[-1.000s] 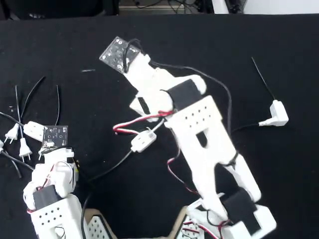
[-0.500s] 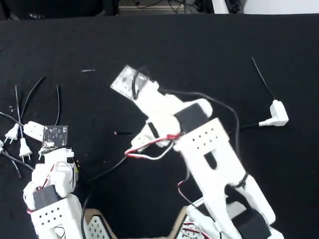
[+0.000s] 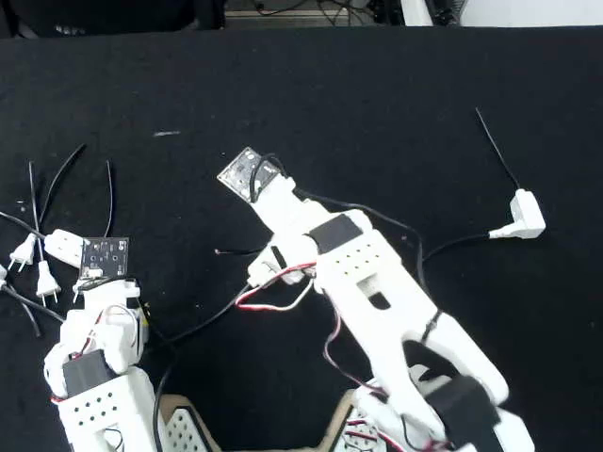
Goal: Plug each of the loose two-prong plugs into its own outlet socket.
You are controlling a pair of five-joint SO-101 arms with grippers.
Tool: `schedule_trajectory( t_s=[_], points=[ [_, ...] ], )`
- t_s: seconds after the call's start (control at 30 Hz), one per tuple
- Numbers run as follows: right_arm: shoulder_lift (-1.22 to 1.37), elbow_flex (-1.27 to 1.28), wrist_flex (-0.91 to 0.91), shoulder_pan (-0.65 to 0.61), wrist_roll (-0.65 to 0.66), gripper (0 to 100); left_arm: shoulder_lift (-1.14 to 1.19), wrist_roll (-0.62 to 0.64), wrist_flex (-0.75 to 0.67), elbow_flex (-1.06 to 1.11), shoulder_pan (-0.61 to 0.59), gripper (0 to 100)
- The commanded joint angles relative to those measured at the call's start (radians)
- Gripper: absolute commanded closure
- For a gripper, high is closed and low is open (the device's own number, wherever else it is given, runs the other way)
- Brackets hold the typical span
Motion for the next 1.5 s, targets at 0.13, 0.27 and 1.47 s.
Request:
schedule_trajectory(
  t_s=[0.13,0.27,1.47],
  points=[
    [0.122,-0.007,-0.097,0.020,-0.012,98.1,0.000,-0.005,0.002,-0.008,-0.008,80],
    [0.148,0.010,-0.103,0.020,-0.012,98.8,0.000,-0.005,0.002,-0.008,-0.008,80],
    [0.142,0.076,-0.178,0.018,-0.005,82.2,0.000,-0.005,0.002,-0.007,-0.008,80]
  ],
)
